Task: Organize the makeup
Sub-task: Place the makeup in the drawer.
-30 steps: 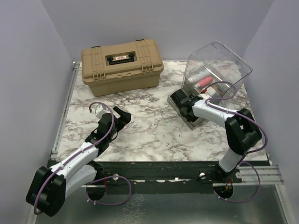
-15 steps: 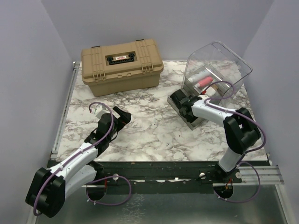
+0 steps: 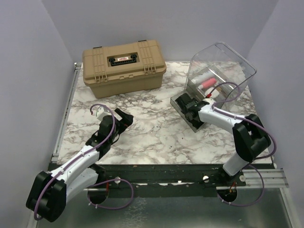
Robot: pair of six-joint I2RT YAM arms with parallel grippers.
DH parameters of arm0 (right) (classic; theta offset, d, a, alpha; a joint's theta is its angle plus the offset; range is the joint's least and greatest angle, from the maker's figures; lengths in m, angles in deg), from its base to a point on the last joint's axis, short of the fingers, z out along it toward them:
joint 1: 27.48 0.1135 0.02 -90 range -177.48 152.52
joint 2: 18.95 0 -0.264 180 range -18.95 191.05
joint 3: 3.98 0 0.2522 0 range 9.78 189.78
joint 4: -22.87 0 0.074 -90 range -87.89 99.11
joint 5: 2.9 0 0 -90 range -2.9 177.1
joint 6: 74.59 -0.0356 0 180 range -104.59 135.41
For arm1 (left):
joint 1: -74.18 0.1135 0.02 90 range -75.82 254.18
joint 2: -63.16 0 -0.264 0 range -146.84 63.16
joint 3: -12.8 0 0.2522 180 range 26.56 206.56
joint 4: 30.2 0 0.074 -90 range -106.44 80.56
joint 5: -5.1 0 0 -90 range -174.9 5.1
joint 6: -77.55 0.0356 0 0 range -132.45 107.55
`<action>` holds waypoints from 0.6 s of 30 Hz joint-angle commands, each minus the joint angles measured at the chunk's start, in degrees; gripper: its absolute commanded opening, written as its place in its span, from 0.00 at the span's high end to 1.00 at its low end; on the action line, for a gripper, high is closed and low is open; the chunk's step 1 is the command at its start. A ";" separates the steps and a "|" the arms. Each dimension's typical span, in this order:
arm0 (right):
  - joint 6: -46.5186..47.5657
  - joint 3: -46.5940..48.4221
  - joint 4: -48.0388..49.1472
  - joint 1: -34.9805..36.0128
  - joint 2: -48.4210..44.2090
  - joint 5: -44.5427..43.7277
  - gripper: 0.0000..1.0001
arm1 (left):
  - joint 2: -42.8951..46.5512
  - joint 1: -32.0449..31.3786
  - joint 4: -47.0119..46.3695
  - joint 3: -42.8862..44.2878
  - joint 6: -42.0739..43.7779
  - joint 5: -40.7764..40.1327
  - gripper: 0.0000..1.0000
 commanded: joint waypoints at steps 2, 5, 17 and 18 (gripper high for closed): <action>8.73 1.47 2.92 -0.58 -3.91 3.98 0.18 | -0.85 0.38 -0.95 0.71 -0.14 2.34 0.01; 17.56 1.16 5.66 -0.49 -6.81 7.33 0.17 | -1.89 0.40 -2.67 0.60 -0.15 3.44 0.01; 46.48 -16.13 23.52 1.19 -24.65 37.38 0.12 | -8.35 0.40 -10.28 1.49 0.74 9.85 0.01; 47.90 -16.81 23.79 1.51 -26.19 40.52 0.11 | -9.04 0.40 -11.21 1.61 0.77 10.53 0.01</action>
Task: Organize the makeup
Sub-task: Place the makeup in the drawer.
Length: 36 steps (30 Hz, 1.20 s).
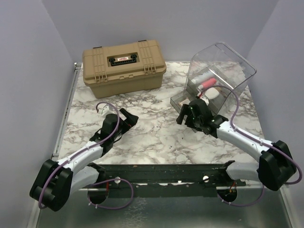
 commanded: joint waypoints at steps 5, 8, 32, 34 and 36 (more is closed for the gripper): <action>19.80 -3.20 4.65 2.52 -12.87 27.93 0.07 | -6.34 0.35 -8.09 3.14 1.30 7.67 0.01; 24.18 -0.27 1.41 2.72 -17.79 30.27 0.05 | -8.78 0.36 -9.38 3.91 1.33 10.77 0.01; 14.68 25.73 -15.98 2.78 -21.37 -34.99 0.02 | -18.02 -3.91 -21.64 6.48 -0.82 14.72 0.03; 15.32 25.31 -14.36 2.78 -22.10 -37.31 0.01 | -19.08 -4.84 -23.09 6.86 -0.83 14.65 0.03; 17.82 25.47 -12.90 2.78 -22.12 -38.89 0.01 | -20.51 -5.84 -24.30 7.66 -0.69 14.88 0.04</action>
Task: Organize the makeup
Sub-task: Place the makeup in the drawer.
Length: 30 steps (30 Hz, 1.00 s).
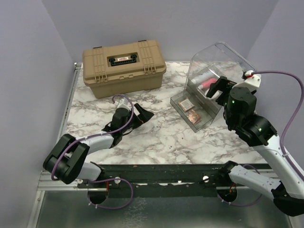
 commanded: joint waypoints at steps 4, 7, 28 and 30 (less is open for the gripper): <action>10.05 5.08 -1.32 0.19 5.31 -7.08 0.02 | -5.73 -4.57 -6.68 4.89 1.04 2.15 0.05; 6.65 12.12 -11.12 -0.51 13.04 -11.72 0.04 | -8.13 -6.07 -7.30 7.41 1.99 2.95 0.06; 1.02 11.96 -11.62 -38.49 13.65 27.07 0.05 | -25.70 -13.08 -12.77 20.26 1.21 4.73 0.16; -0.70 11.19 -10.50 -40.18 14.64 31.19 0.05 | -26.98 -13.30 -13.55 20.86 1.20 4.90 0.18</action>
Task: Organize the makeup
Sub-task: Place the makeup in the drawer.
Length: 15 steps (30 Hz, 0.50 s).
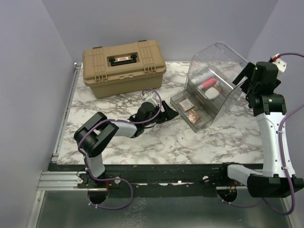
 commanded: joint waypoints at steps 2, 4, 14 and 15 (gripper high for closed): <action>-5.03 -2.26 1.08 -4.09 2.09 15.12 0.05 | -3.94 -1.09 -4.87 2.17 -0.46 1.49 0.18; -5.74 -3.22 1.27 -4.17 2.59 15.49 0.06 | -4.92 -1.20 -7.15 2.00 -1.36 1.75 0.22; -7.72 -11.34 4.39 -4.18 -3.53 17.96 0.19 | -8.81 -1.51 -10.38 3.14 -2.25 4.14 0.27; -7.72 -12.10 4.71 -4.18 -4.13 18.56 0.21 | -9.07 -1.58 -10.58 3.09 -2.30 4.17 0.27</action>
